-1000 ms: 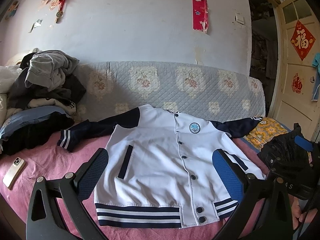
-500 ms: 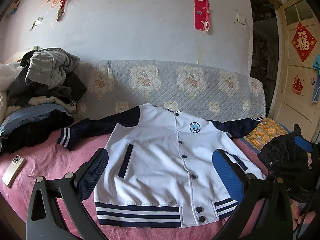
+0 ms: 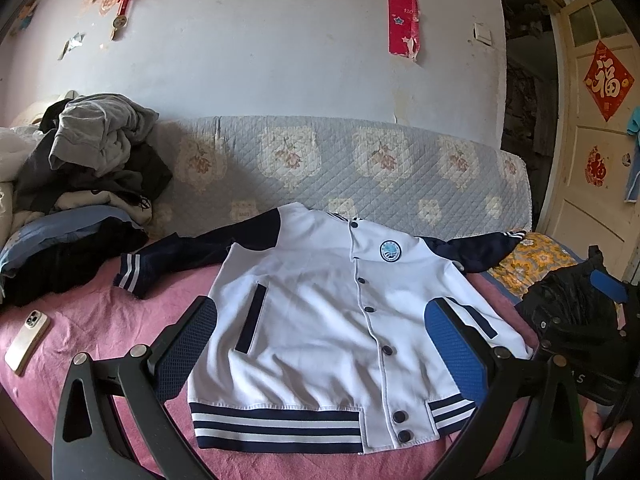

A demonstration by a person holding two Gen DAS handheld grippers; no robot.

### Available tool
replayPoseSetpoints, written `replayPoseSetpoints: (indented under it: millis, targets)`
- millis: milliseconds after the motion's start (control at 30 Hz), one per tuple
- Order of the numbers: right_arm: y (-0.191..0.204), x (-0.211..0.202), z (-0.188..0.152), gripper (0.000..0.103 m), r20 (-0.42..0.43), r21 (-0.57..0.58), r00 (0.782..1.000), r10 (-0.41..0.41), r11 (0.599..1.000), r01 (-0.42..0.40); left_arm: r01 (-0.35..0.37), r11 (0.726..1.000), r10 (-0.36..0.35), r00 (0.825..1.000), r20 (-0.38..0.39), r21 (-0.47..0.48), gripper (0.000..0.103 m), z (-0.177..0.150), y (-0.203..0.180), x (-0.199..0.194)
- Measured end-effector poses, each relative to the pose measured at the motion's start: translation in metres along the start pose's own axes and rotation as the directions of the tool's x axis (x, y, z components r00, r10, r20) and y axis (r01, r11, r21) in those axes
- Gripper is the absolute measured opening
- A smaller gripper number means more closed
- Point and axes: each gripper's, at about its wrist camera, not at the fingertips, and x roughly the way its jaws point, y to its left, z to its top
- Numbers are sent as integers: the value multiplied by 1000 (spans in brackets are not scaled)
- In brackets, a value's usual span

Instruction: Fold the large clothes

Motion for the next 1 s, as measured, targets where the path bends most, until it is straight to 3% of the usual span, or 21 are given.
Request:
replayPoseSetpoints:
  millis: [600, 700, 800, 900, 1000]
  targets:
    - [10, -6, -3, 103, 30, -28, 999, -18, 999, 19, -4, 999, 3, 999, -35, -38, 103, 1, 7, 11]
    - [6, -9, -1, 103, 44, -18, 999, 9, 1000, -8, -140, 989, 142, 989, 40, -53, 103, 0, 11, -3]
    - [-4, -9, 1, 103, 34, 19, 996, 79, 997, -80, -165, 986, 163, 973, 161, -3, 103, 3, 13, -15]
    - [-20, -14, 0, 103, 77, 67, 972, 223, 971, -228, -109, 994, 102, 975, 197, 24, 103, 3, 25, -10]
    - [-29, -10, -8, 103, 120, 33, 972, 205, 977, -210, -32, 999, 26, 986, 165, 29, 103, -8, 41, 8]
